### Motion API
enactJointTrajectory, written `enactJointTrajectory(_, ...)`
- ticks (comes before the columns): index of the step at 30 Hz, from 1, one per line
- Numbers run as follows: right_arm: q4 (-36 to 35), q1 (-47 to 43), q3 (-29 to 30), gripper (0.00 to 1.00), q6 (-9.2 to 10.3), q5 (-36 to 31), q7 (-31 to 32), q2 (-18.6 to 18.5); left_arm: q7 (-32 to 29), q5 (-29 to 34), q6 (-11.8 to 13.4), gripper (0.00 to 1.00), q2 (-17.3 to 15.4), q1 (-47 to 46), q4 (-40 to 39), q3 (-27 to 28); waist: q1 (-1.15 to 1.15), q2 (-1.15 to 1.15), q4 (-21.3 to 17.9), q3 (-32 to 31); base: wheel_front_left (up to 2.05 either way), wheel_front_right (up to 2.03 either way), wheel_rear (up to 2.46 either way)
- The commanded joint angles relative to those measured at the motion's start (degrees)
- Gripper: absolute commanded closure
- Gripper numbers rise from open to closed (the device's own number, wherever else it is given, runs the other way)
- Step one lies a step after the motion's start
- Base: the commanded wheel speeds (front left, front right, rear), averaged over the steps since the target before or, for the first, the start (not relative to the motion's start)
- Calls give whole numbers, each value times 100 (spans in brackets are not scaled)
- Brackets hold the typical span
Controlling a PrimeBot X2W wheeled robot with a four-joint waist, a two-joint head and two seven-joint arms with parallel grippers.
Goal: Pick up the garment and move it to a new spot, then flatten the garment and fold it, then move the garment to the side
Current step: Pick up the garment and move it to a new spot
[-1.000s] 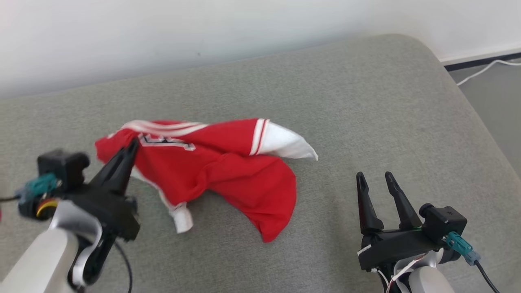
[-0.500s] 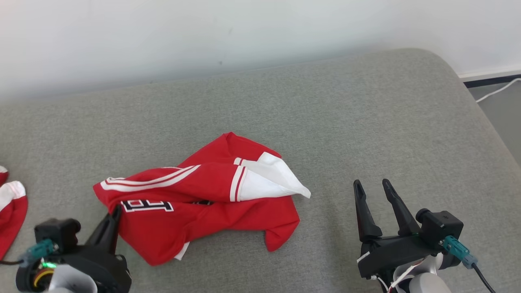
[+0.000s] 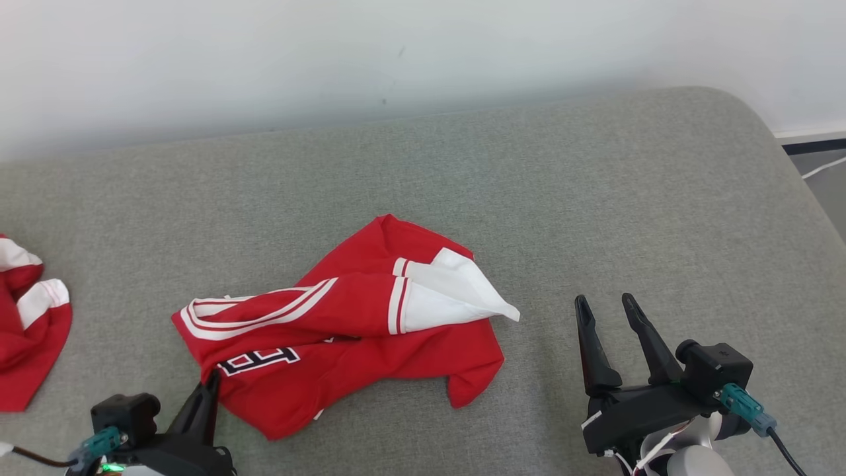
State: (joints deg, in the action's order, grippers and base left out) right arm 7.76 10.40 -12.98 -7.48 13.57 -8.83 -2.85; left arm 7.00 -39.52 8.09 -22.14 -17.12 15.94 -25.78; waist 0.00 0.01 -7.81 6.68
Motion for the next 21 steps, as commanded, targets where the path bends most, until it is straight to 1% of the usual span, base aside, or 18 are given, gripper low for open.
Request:
enactJointTrajectory(1, -18, -36, 7, 0, -2, -23, 8, -6, 104, 50, -17, 0, -1, 68, 22, -2, 0, -1, 39, 3, 0, 0, 0)
enactJointTrajectory(5, -38, -36, 12, 0, -2, -24, 8, -6, 322, 186, 33, 0, -26, -14, -156, 0, 0, -1, 107, 20, 0, 0, 0)
enactJointTrajectory(9, -41, -61, 24, 0, -2, -27, 12, -7, 435, 307, 127, 0, -76, -51, -603, 10, 0, -1, 165, 21, 0, 0, 0)
enactJointTrajectory(11, -41, -46, 22, 0, -2, -24, 9, -6, 372, 427, 158, 0, -140, -106, -841, -70, 0, -1, 185, 32, 0, 0, 0)
enactJointTrajectory(14, -25, 6, 4, 0, -2, -13, 8, -7, 205, 539, 129, 0, -193, -243, -1109, -186, 0, -1, 189, 50, 0, 0, 0)
enactJointTrajectory(17, -10, 52, -40, 0, -2, 12, 5, -6, 56, 591, 108, 0, -242, -346, -1171, -273, 0, -1, 157, 67, 0, 0, 0)
enactJointTrajectory(21, 21, 105, -138, 0, -2, 84, -39, -9, -175, 699, 8, 0, -296, -588, -1148, -423, 0, -1, 2, 116, 0, 0, 0)
